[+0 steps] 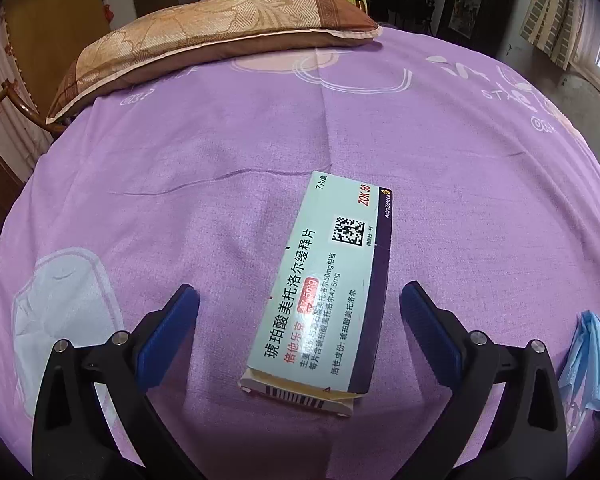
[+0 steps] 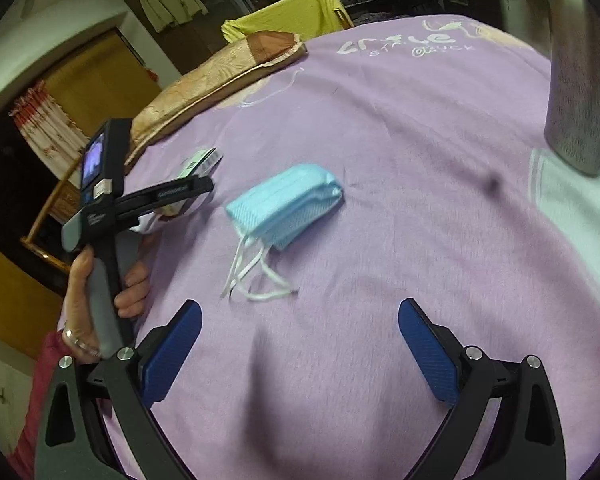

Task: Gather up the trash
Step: 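Position the left tool around the white medicine box and the right tool over the blue mask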

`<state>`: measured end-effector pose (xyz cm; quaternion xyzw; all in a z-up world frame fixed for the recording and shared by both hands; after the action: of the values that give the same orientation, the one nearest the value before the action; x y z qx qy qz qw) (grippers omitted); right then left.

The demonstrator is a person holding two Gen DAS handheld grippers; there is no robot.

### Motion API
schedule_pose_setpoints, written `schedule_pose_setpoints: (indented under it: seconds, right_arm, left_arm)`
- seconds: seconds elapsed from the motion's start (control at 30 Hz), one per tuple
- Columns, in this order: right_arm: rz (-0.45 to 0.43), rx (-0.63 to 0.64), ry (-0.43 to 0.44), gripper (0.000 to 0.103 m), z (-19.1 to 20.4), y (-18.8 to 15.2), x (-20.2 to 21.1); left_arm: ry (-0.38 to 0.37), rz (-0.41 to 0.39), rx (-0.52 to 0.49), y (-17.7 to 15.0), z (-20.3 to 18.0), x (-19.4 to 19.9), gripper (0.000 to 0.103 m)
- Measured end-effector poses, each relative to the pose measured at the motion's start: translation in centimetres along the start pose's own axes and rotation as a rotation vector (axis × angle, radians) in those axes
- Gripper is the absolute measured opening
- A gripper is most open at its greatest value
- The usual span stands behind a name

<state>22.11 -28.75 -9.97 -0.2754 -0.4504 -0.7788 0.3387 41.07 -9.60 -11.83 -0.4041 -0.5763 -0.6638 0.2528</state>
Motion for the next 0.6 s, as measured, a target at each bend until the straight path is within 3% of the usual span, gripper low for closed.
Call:
schedule_pose_setpoints:
  seconds: [0.17,0.37,0.6]
  right_arm:
    - [-0.023,-0.013,0.021,0.097,1.7,2.8,-0.6]
    - [-0.059,0.02,-0.065,0.097,2.7,5.5,-2.5]
    - [-0.057,-0.007,-0.097,0.097,1.1,5.6,-4.3]
  left_arm:
    - [0.001,-0.001,0.001,0.0,0.1,0.0,0.097]
    - [0.003,-0.001,0.002,0.0,0.1,0.0,0.097]
    - [0.004,-0.002,0.003,0.0,0.2,0.0,0.097]
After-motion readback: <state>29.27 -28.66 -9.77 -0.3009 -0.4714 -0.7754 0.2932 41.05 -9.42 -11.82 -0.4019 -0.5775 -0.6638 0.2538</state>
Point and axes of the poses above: each gripper's, at about its wrist camera, not at the fingertips, and x roughly against the way its jaws point, z to its left, y to its top, the point moved 4 cm from there along -x, roughly the way its jaws point, and after that the axes turned 2 degrees about x, right-handed, at the moved point
